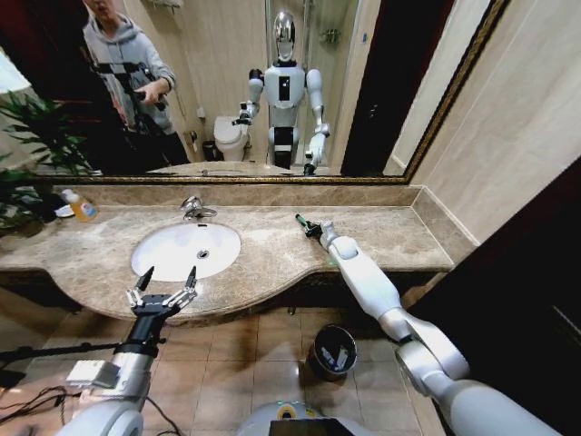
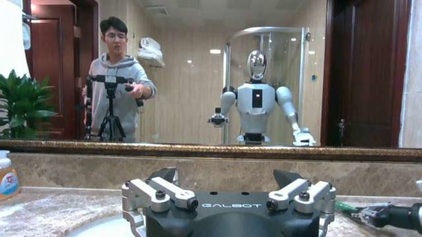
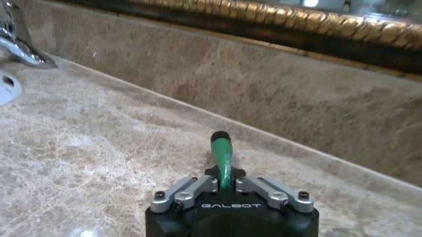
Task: Pick up the trash from the sink and place it in the trash bin.
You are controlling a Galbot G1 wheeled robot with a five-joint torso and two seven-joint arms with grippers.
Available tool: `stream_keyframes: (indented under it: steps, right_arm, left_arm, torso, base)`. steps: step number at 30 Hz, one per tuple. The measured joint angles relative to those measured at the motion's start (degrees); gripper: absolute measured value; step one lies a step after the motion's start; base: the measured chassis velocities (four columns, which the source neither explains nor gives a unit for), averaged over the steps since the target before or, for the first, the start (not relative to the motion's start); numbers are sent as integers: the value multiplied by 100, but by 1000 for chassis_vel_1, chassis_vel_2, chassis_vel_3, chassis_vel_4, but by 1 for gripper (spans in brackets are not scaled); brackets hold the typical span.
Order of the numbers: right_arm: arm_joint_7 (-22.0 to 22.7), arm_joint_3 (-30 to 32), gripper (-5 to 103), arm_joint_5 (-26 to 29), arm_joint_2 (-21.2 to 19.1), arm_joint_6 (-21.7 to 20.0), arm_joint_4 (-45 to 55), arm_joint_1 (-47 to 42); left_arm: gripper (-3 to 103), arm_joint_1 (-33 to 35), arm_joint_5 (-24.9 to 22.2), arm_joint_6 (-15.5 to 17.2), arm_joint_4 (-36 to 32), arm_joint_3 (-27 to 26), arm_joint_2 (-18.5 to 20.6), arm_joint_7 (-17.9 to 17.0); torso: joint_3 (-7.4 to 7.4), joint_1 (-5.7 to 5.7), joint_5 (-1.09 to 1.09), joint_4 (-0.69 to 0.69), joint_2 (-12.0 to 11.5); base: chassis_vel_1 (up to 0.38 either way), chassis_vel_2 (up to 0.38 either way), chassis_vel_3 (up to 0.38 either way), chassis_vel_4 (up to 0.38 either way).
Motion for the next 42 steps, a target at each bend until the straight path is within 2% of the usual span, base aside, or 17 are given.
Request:
stream_keyframes:
  steps: [5,7,11,15,19,24,26,30,35,42]
  right_arm:
    - [145,117,8,196,-271,-128,619,-331]
    - [287,178,8,364,-550,-176,1217,-657]
    - [407,277,8,499,-736,-186,1697,-932]
    - [713,509,8,759,-970,32,2458,-1432]
    - [1070,1045,8,929,-1172,227,3268,-2285]
    - [1169,1594,8,1009,-1372,310,3815,-3066]
    - [1201,2069,8,1086,-1497,415,4212,-3664]
    - [1203,2486,8,1103,-1496,542,4407,-4178]
    - [1205,2951,8,1103,-1287,682,4851,-4980]
    - [1231,3065,8,1008,-1006,859,5113,-5443]
  left_arm:
    - [100,0,0,0,0,0,0,0]
    - [100,0,0,0,0,0,0,0]
    - [100,0,0,0,0,0,0,1]
    - [100,0,0,0,0,1,1,2]
    - [100,0,0,0,0,0,-1,1]
    - [100,0,0,0,0,-1,0,-2]
    - [100,1,0,0,0,0,0,1]
    - [100,0,0,0,0,0,0,-1]
    - [100,0,0,0,0,0,0,0]
    - [100,0,0,0,0,0,0,0]
  torso:
    - [0,0,0,-1,0]
    - [-1,0,0,-1,0]
    - [-1,0,1,0,0]
    - [-1,0,0,0,0]
    - [-2,-1,1,0,0]
    - [-1,-2,1,-1,0]
    - [-2,-2,1,-1,1]
    - [-2,-2,1,-2,1]
    - [-2,-2,-1,-2,1]
    - [-1,-1,-2,1,0]
  base:
    - [0,0,0,0]
    - [0,0,0,0]
    - [0,0,0,0]
    - [0,0,0,0]
    - [0,0,0,0]
    - [0,0,0,0]
    - [0,0,0,0]
    - [0,0,0,0]
    - [0,0,0,0]
    - [0,0,0,0]
